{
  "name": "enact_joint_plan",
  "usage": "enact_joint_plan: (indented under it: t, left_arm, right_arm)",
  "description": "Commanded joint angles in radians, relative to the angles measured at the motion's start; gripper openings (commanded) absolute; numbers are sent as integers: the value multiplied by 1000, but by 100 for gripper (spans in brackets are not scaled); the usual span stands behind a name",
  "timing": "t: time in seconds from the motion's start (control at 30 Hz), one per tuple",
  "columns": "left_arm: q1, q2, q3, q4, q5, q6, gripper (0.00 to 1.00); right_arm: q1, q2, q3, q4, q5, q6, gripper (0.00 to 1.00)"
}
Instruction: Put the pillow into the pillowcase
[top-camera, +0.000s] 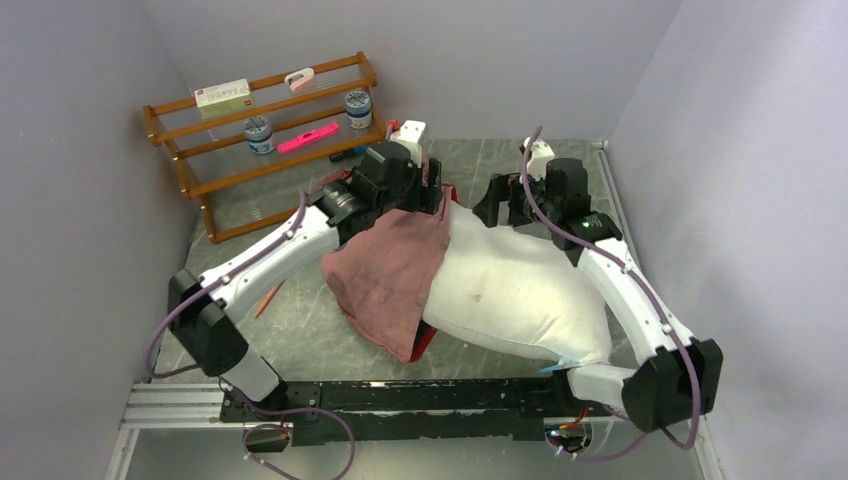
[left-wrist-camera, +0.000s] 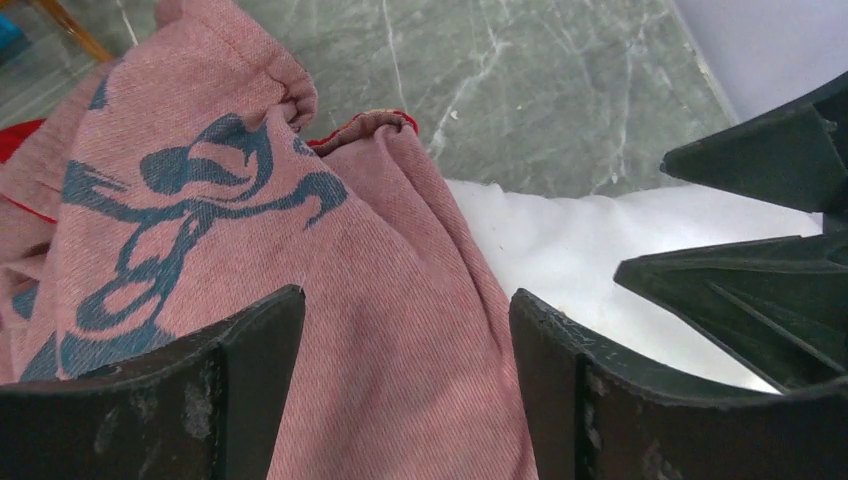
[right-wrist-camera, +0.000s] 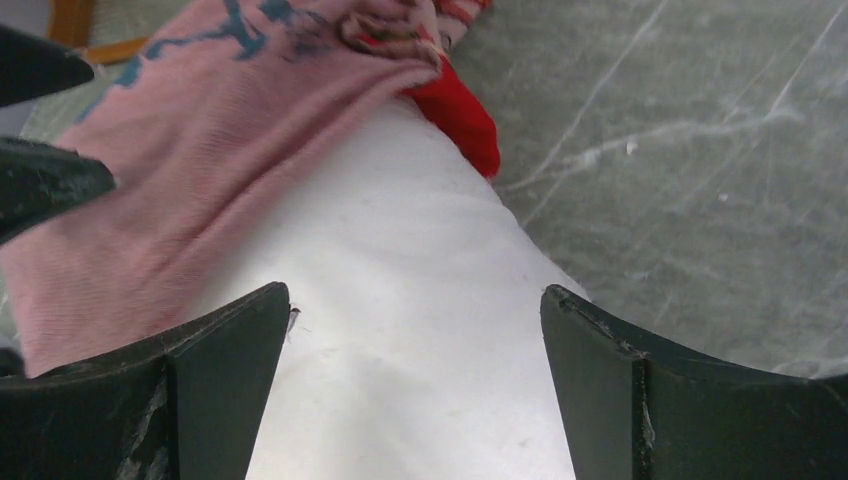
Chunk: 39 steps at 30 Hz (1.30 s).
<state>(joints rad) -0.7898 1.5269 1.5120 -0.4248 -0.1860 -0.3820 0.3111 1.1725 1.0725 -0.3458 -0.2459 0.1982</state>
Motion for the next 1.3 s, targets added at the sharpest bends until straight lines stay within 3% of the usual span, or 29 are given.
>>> enact_joint_plan:
  t: [0.0, 0.17, 0.33, 0.47, 0.57, 0.8, 1.0, 1.27]
  left_arm:
    - [33, 91, 82, 43, 100, 23, 78]
    - [36, 188, 114, 44, 133, 35, 78]
    - [36, 258, 125, 20, 115, 66, 62]
    - [38, 222, 62, 92, 138, 53, 19]
    - [37, 180, 60, 131, 211, 25, 5]
    - [37, 87, 119, 264, 390, -98, 5]
    - [40, 20, 61, 609, 542, -336, 5]
    - [40, 33, 38, 841, 637, -546, 5]
  right_arm:
    - [-113, 72, 3, -10, -298, -11, 99]
    - [-144, 145, -80, 51, -437, -2, 99]
    - [-107, 228, -165, 134, -498, 29, 77]
    - [-28, 168, -183, 213, -429, 61, 34]
    - [32, 72, -208, 302, -341, 97, 1]
    - [100, -175, -335, 680, -227, 176, 0]
    - [135, -266, -406, 886, -170, 158, 0]
    - [141, -313, -530, 1216, -18, 152, 0]
